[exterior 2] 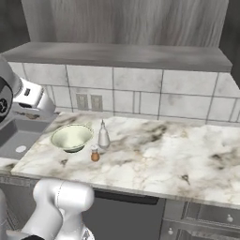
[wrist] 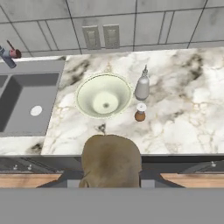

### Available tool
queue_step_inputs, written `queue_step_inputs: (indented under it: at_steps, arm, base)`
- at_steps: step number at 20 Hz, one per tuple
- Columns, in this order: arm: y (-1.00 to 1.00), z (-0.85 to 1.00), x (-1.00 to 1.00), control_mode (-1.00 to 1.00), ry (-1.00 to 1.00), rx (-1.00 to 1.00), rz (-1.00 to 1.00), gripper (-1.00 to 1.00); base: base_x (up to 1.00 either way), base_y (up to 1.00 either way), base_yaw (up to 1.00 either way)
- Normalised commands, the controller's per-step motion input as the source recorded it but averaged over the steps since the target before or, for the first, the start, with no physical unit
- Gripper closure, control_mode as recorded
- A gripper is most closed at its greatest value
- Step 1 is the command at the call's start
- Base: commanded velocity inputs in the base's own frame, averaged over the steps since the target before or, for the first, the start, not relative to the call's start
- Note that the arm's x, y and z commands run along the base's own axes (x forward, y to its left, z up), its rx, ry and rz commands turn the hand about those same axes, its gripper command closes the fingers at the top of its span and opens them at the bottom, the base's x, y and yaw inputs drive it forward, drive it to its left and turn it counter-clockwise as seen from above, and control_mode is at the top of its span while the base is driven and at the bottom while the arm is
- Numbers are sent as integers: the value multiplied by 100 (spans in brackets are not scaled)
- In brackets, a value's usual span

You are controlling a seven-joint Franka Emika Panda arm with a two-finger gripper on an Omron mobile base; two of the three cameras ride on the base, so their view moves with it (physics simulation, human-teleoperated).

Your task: Retrieve the bottle and the shaker from the cabinet and place them next to the mixing bowl on the counter. Then add garlic from the fridge to the mixing bowl.

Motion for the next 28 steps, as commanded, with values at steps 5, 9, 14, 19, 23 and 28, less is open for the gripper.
queue_step_inputs:
  at_steps: [5,9,14,19,23,28]
  arm:
    - [0,0,0,100,0,0,0,100]
    - [0,0,0,100,0,0,0,100]
    - [0,-2,5,-100,0,0,0,100]
    - [5,-22,52,-100,0,0,0,100]
    - [4,-26,24,-100,0,0,0,100]
    - [16,-80,18,-100,0,0,0,100]
  base:
    - [8,0,0]
    - [0,0,0]
    - [0,0,0]
    - [0,0,0]
    - [0,0,0]
    - [0,0,0]
